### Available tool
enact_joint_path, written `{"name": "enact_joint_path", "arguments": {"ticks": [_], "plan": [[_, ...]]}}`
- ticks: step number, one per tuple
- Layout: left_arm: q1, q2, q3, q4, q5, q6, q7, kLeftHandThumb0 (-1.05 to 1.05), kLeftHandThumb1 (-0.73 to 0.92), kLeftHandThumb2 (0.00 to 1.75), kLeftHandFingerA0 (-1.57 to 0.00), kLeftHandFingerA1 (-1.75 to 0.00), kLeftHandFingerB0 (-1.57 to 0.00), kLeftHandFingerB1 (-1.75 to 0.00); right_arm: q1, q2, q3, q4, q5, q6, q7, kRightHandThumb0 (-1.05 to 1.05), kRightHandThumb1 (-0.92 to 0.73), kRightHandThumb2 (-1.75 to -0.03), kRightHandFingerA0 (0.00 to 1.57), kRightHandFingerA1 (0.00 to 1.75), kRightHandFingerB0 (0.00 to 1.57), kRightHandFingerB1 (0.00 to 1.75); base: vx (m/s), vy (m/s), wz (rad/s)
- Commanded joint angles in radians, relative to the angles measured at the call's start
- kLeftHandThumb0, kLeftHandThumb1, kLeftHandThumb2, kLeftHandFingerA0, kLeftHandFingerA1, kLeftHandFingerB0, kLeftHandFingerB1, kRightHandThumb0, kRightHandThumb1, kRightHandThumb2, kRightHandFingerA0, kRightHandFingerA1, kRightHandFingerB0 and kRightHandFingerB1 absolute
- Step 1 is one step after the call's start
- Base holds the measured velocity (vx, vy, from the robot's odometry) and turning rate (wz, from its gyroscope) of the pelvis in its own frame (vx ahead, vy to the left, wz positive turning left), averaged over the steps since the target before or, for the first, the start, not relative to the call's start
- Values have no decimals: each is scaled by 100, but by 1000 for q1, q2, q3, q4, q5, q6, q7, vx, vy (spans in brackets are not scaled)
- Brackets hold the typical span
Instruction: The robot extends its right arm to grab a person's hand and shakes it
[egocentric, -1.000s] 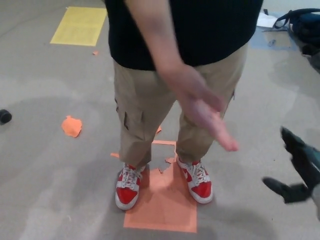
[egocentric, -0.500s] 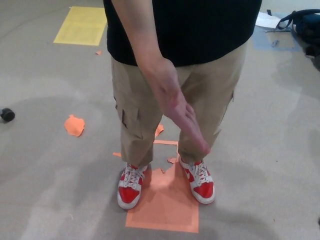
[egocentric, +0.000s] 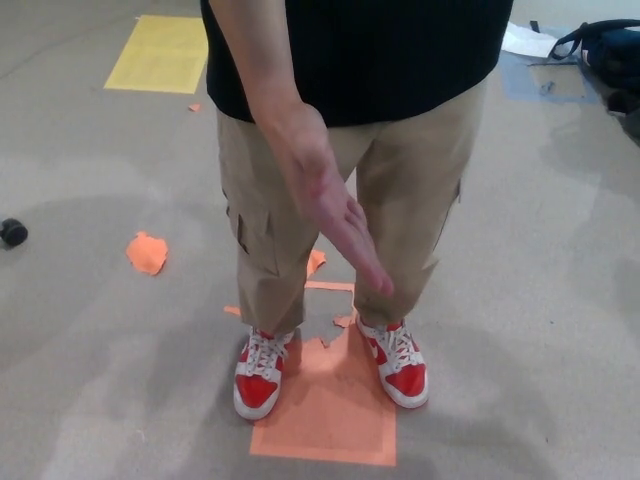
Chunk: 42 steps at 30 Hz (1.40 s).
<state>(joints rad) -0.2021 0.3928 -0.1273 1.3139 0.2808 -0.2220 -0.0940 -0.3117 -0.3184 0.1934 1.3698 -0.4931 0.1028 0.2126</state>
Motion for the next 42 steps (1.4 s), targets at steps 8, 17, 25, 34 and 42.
{"name": "enact_joint_path", "arguments": {"ticks": [8, 17, 25, 34, 42], "plan": [[-7, 22, -19, 2, 29, -1, 11, -84, 65, 98, -16, -46, 0, -18, -4, -22, 3, 2, 28, -23, 99, -89, -72, -111, 4, 28, 8, 26, 0, 0, 0], [-23, 16, 3, 6, 3, 11, -8, -81, 65, 97, -7, -42, -3, -19, -16, -25, 12, 1, 29, -17, 115, -96, -78, -90, 6, 20, 5, 19, 0, 0, 0], [-23, 22, -12, 8, 21, 6, -6, -84, 67, 100, -7, -41, -5, -18, -24, -25, 28, 4, 31, 3, 125, -88, -74, -110, 4, 25, 12, 33, 0, 0, 0], [-31, 24, -5, 6, 11, 8, -4, -78, 65, 99, -6, -43, -3, -24, -25, -30, 36, 1, 33, -32, 112, -88, -91, -69, 7, 25, 16, 28, 0, 0, 0], [-39, 30, -7, 6, 15, 9, -12, -81, 68, 102, -6, -42, -4, -21, -36, -23, 28, 2, 42, 0, 112, -86, -92, -69, 9, 26, 16, 28, 0, 0, 0]]}}
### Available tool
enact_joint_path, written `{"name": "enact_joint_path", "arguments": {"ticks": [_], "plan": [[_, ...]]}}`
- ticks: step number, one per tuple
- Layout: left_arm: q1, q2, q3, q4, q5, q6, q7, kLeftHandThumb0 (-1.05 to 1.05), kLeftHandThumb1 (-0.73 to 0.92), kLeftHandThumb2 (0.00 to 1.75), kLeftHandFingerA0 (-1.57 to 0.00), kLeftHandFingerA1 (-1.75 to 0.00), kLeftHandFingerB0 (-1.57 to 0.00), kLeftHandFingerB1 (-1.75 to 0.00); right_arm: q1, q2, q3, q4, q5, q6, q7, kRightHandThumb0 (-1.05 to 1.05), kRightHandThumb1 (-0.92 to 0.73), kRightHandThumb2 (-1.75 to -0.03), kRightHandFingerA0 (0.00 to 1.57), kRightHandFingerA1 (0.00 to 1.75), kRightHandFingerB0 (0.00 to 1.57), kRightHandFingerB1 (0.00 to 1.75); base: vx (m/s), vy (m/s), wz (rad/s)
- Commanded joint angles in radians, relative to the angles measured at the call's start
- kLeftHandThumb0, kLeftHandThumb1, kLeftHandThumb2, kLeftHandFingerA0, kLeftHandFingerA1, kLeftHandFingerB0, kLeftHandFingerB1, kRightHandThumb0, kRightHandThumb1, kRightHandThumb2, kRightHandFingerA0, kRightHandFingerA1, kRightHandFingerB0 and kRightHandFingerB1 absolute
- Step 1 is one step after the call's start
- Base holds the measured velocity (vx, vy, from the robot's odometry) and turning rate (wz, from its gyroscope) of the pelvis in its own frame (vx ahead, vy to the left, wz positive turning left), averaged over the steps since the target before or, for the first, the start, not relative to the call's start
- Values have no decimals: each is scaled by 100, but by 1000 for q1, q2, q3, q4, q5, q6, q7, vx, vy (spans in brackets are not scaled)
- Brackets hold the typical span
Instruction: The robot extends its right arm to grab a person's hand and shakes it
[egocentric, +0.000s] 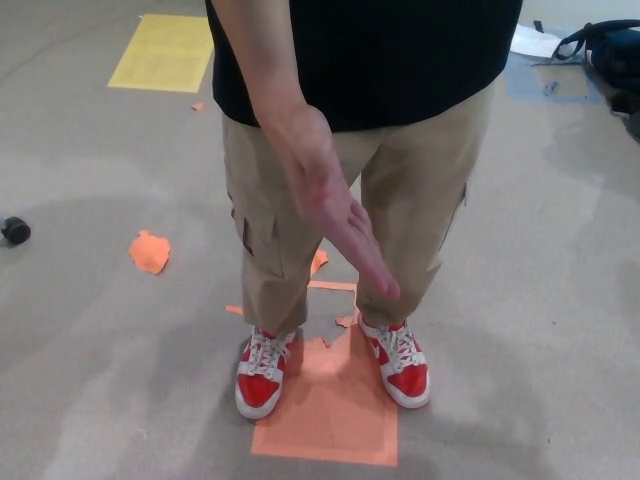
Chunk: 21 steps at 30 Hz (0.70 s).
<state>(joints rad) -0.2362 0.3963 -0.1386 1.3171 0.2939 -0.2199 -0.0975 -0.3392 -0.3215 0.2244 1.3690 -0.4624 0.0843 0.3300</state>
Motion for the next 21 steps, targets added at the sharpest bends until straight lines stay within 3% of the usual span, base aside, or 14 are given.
{"name": "enact_joint_path", "arguments": {"ticks": [1, 4, 5, 6, 7, 8, 10, 11, 14, 15, 16, 21], "plan": [[-5, 25, 8, 2, -2, 8, -8, -81, 67, 102, -9, -45, 0, -22, -9, -19, 2, 2, 6, 14, -8, -86, -92, -68, 3, 23, 8, 24, 0, 0, 0], [-5, 24, 12, 2, -6, 11, -8, -82, 67, 102, -7, -43, -4, -21, -4, -23, -9, 1, 17, -9, -5, -90, -91, -67, 2, 23, 8, 25, 0, 0, 0], [-5, 24, 10, 2, -4, 12, -6, -81, 67, 103, -12, -46, 0, -22, -3, -23, -16, 1, 24, -9, -5, -89, -72, -113, 0, 21, 18, 23, 0, 0, 0], [-6, 24, 8, 2, 0, 13, -2, -81, 67, 103, -12, -46, 0, -22, -3, -21, -24, 1, 30, -5, -6, -89, -72, -113, 0, 21, 18, 23, 0, 0, 0], [-5, 24, 12, 2, -4, 19, -4, -84, 75, 108, -7, -39, -6, -20, -5, -16, -27, 0, 32, 8, -9, -96, -73, -91, 0, 20, 0, 18, 0, 0, 0], [-4, 23, 14, 2, -7, 23, -5, -85, 80, 112, -7, -32, -7, -20, -5, -13, -32, -1, 35, 12, -11, -88, -74, -116, 0, 16, 1, 16, 0, 0, 0], [-7, 22, 20, 1, -13, 28, -11, -87, 83, 115, -7, -28, -7, -19, -5, -11, -55, -2, 54, 10, -13, -91, -75, -115, 0, 13, 0, 12, 0, 0, 0], [-10, 20, 24, 1, -17, 35, -23, -91, 92, 122, -6, -19, -5, -11, -4, -9, -75, -2, 69, 13, -24, -93, -77, -117, 0, 10, 0, 8, 0, 0, 0], [-5, 19, 31, 0, -19, 21, -26, -89, 92, 124, -4, -20, -4, -14, 1, -6, -94, -4, 74, 4, -36, -89, -77, -119, 0, 13, 0, 11, 0, 0, 0], [-3, 19, 32, 0, -19, 18, -26, -89, 92, 124, -5, -19, -4, -14, 2, -6, -93, -4, 71, 2, -35, -91, -92, -78, 0, 1, 0, 4, 0, 0, 0], [-2, 17, 31, 0, -16, 19, -24, -86, 92, 124, -2, -18, -1, -14, 3, -6, -96, -4, 72, 5, -36, -89, -78, -119, 0, 13, 0, 11, 0, 0, 0], [-11, 18, 37, 1, -13, 39, -22, -89, 92, 122, -6, -19, -5, -14, -12, 1, -110, -9, 87, 5, -32, -97, -81, -119, 0, 7, 0, 5, 0, 0, 0]]}}
